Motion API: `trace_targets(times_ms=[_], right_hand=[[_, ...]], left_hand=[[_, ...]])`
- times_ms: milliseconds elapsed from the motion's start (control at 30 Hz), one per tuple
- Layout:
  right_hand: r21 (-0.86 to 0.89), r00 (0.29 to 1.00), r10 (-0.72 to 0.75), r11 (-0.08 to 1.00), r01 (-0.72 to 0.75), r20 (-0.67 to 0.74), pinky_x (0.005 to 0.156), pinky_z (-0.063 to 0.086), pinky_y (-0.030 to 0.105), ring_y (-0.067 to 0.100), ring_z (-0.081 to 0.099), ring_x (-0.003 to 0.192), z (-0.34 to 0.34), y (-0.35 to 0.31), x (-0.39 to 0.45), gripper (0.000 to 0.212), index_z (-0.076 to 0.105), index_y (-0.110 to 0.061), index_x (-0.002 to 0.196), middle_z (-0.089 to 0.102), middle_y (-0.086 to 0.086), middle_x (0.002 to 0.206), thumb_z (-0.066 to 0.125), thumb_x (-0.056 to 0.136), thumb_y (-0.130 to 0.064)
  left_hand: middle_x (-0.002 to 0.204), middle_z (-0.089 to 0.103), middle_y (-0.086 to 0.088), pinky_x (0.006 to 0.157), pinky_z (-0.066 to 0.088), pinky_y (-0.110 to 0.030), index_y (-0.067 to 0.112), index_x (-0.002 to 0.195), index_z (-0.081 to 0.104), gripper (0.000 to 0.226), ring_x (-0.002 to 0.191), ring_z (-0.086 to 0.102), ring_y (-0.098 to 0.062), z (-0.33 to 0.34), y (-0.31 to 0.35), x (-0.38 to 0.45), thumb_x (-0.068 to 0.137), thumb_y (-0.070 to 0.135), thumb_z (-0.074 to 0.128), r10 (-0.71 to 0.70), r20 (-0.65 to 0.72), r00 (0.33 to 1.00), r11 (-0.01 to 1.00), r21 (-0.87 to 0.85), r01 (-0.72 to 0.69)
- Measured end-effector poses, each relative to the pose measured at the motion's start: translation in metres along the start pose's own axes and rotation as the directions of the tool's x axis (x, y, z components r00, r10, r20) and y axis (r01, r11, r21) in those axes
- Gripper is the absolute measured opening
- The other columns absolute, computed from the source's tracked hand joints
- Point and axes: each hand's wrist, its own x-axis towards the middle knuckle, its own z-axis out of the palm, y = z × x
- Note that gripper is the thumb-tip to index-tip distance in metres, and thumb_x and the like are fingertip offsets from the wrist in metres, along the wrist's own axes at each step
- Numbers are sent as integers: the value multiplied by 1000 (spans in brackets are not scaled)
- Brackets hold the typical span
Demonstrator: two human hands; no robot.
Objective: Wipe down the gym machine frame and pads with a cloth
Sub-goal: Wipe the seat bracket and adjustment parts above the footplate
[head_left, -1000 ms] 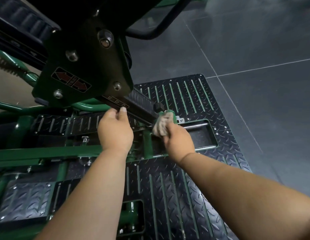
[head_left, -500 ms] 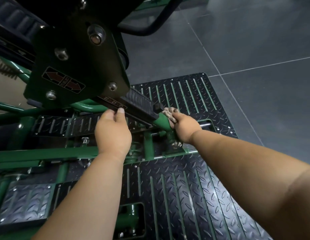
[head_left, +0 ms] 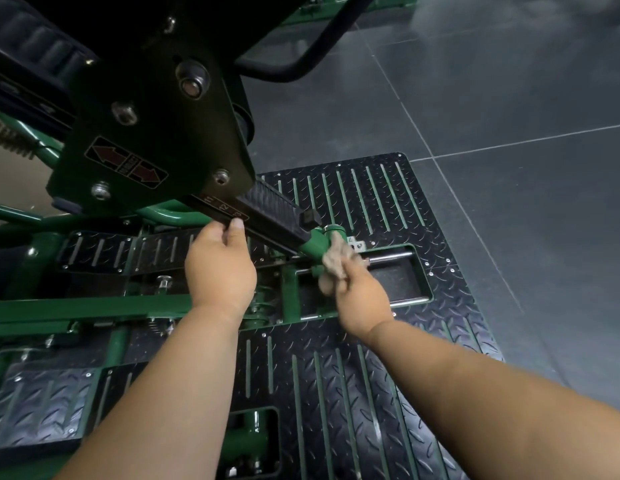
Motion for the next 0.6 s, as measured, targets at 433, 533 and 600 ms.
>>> trace_targets(times_ms=[433, 533, 600], right_hand=[[56, 987, 101, 993, -108, 122, 119, 40, 48, 30, 47, 143, -1, 23, 87, 51, 41, -28, 158, 49, 7, 156, 43, 108, -15], [-17, 982, 145, 989, -144, 121, 109, 48, 41, 27, 57, 130, 0, 41, 52, 34, 57, -15, 140, 62, 7, 137, 40, 110, -16], [32, 966, 239, 969, -243, 103, 96, 53, 35, 23, 65, 111, -3, 39, 48, 29, 64, -17, 121, 71, 5, 118, 40, 107, -10]], left_hand=[[64, 42, 5, 57, 30, -33, 22, 70, 41, 45, 58, 38, -16, -4, 0, 0, 110, 42, 49, 36, 25, 999, 999, 40, -37], [65, 45, 3, 57, 32, -33, 21, 71, 45, 44, 59, 40, -16, -3, 2, -2, 110, 42, 48, 27, 17, 999, 999, 41, -28], [65, 46, 3, 57, 32, -32, 21, 71, 45, 44, 59, 42, -17, -3, 2, -1, 110, 42, 47, 27, 13, 1000, 998, 52, -28]])
